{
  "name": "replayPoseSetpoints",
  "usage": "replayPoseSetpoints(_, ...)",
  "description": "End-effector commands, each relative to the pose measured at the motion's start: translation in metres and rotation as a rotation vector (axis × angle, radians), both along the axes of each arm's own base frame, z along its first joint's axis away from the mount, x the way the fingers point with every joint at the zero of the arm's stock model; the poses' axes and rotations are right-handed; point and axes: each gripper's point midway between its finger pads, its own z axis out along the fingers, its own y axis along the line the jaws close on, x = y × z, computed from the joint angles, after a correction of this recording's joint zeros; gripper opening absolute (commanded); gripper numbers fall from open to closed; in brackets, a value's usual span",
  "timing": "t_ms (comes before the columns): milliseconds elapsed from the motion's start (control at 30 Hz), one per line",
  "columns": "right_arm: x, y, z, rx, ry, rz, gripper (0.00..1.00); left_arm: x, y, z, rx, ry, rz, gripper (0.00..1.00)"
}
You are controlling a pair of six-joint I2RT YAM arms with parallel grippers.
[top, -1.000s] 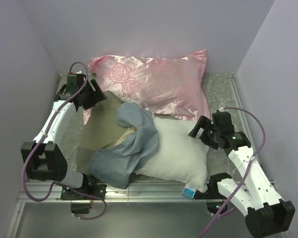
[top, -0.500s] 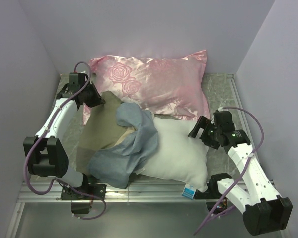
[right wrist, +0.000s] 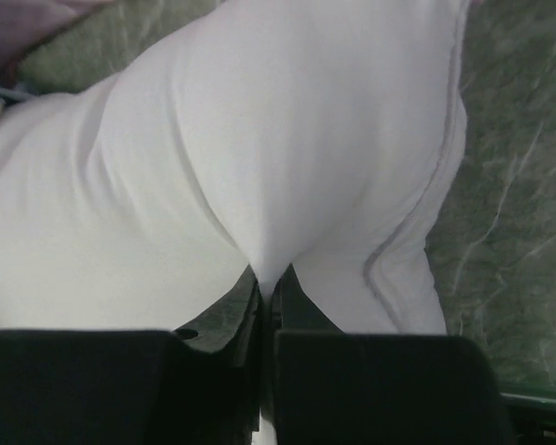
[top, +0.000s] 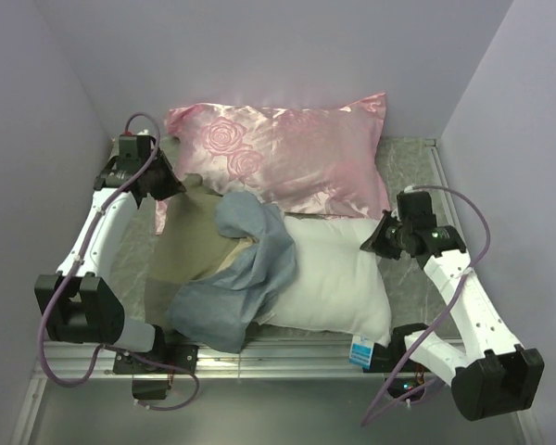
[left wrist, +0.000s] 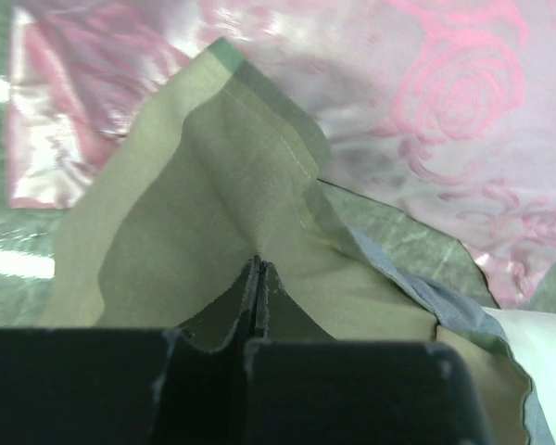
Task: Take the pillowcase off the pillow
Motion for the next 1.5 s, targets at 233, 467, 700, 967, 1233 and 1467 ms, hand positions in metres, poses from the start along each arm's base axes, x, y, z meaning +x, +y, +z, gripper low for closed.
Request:
replayPoseSetpoints(233, 0.047, -0.087, 0.132, -0.141, -0.229, -0.331, 0.0, -0.007, 0.109, 0.059, 0.039, -0.143, 0.355, 0.0)
replayPoseSetpoints(467, 0.069, -0.14, 0.168, -0.147, -0.24, -0.557, 0.0, -0.012, 0.156, 0.067, -0.017, -0.166, 0.511, 0.0)
replayPoseSetpoints(700, 0.085, -0.137, 0.188, -0.067, -0.257, -0.552, 0.0, 0.01, 0.102, 0.063, -0.215, -0.217, 0.248, 0.03)
replayPoseSetpoints(967, 0.083, -0.132, 0.151, -0.102, -0.212, -0.509, 0.0, -0.004, -0.036, 0.037, -0.244, -0.188, 0.034, 0.69)
replayPoseSetpoints(1233, 0.079, -0.134, 0.15, -0.122, -0.216, -0.504, 0.0, -0.02, -0.104, 0.017, -0.366, -0.133, -0.118, 0.75)
replayPoseSetpoints(1467, 0.078, -0.134, 0.153, -0.127, -0.226, -0.503, 0.0, -0.019, -0.132, 0.0, -0.367, -0.074, -0.152, 0.73)
